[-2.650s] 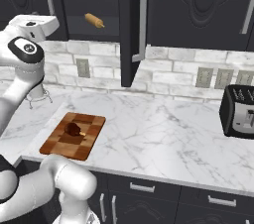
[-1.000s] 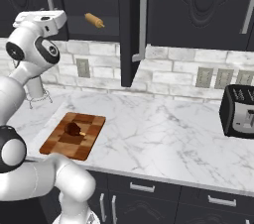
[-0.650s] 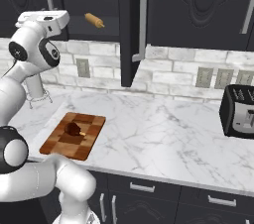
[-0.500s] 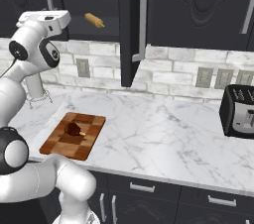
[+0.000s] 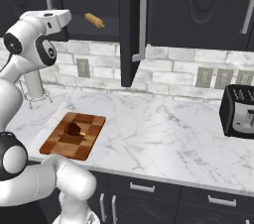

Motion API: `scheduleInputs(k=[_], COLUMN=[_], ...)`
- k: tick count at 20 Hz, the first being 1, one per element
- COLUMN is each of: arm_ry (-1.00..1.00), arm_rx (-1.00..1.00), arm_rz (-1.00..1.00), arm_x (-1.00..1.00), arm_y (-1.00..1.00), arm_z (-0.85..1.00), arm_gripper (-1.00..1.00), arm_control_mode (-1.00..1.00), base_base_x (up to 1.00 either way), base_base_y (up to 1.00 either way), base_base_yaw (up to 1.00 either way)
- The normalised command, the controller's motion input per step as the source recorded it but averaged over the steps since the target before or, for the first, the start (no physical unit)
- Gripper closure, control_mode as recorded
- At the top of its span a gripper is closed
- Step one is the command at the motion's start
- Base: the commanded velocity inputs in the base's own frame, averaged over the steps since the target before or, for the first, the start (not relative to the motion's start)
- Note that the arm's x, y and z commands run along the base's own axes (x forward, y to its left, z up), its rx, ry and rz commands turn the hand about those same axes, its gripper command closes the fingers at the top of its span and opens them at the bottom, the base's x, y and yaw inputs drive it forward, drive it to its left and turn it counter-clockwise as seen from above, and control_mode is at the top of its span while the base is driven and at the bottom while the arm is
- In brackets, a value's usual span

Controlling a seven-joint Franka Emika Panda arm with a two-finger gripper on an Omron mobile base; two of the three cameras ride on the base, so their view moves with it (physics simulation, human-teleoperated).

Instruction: Open the cabinet, retrieve the rolling pin, and place it next to the meat on the cutting board to prepare for tenderizing.

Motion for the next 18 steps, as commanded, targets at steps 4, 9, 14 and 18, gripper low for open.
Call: scheduleInputs(k=[4, 9, 14, 18], arm_ry=[0.0, -0.06, -0.13, -0.04], arm_rx=[0.0, -0.01, 0.0, -0.02], arm_rz=[-0.01, -0.01, -0.02, 0.0], arm_x=[-0.45, -0.8, -0.98, -1.0], arm_y=[-0.11, 0.0, 0.03, 0.33], arm_z=[-0.02, -0.09, -0.09, -0.12], arm_gripper=[1.0, 1.0, 1.0, 1.0], arm_control_mode=[-1.0, -1.0, -1.0, -1.0], base_base_x=[0.0, 0.0, 0.0, 0.0], base_base_y=[0.0, 0.0, 0.0, 0.0], base_base_yaw=[0.0, 0.0, 0.0, 0.0])
